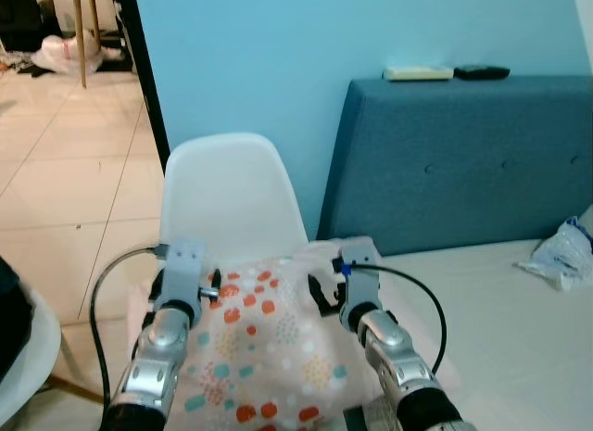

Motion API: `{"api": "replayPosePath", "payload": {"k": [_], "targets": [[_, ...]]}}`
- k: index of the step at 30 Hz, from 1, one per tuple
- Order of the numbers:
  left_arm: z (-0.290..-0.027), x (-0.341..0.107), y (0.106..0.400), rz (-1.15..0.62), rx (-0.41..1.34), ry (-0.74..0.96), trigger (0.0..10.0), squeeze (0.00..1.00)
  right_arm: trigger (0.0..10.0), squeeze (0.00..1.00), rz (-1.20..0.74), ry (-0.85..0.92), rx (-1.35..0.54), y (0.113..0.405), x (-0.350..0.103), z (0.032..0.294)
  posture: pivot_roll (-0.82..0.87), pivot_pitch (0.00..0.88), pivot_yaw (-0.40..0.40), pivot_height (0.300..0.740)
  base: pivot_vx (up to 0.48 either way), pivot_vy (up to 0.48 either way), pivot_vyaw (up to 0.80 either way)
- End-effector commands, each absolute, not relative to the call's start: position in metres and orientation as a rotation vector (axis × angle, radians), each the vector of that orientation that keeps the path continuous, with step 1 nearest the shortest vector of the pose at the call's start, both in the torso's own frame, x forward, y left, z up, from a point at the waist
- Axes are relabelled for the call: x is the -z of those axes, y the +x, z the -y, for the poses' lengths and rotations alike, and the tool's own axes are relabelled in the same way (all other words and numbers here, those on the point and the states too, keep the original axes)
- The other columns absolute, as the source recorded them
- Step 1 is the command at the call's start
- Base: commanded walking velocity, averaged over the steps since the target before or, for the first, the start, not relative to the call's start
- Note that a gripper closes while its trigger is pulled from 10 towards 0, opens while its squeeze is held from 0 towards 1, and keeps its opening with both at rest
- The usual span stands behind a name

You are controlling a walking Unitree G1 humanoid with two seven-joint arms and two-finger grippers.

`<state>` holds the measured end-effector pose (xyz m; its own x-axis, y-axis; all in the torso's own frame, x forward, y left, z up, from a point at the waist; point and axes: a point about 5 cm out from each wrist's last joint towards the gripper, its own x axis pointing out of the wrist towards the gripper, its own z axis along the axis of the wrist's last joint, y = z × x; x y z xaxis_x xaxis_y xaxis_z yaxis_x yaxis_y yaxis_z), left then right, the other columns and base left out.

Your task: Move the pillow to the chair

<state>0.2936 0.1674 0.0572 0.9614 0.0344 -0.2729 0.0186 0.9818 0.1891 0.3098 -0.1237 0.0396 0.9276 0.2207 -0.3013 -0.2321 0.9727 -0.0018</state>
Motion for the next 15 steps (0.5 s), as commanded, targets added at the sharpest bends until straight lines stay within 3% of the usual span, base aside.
{"api": "replayPosePath", "payload": {"k": [1,8,15], "targets": [[-0.173,-0.05,0.29,-0.304,-0.022,0.189,10.0,0.0,10.0,0.0,-0.337,-0.014,-0.179,0.303,-0.029,0.131,-0.02,0.032,-0.061,0.74,0.0,0.0,0.0],[-0.187,-0.023,0.277,-0.411,-0.089,0.199,10.0,0.0,10.0,0.0,-0.493,-0.067,-0.196,0.285,0.002,0.133,-0.03,0.049,-0.056,0.74,0.0,0.0,0.0],[-0.18,-0.008,0.261,-0.462,-0.057,0.189,10.0,0.0,10.0,0.0,-0.507,-0.05,-0.196,0.274,0.01,0.13,-0.03,0.038,-0.045,0.74,0.0,0.0,0.0]]}}
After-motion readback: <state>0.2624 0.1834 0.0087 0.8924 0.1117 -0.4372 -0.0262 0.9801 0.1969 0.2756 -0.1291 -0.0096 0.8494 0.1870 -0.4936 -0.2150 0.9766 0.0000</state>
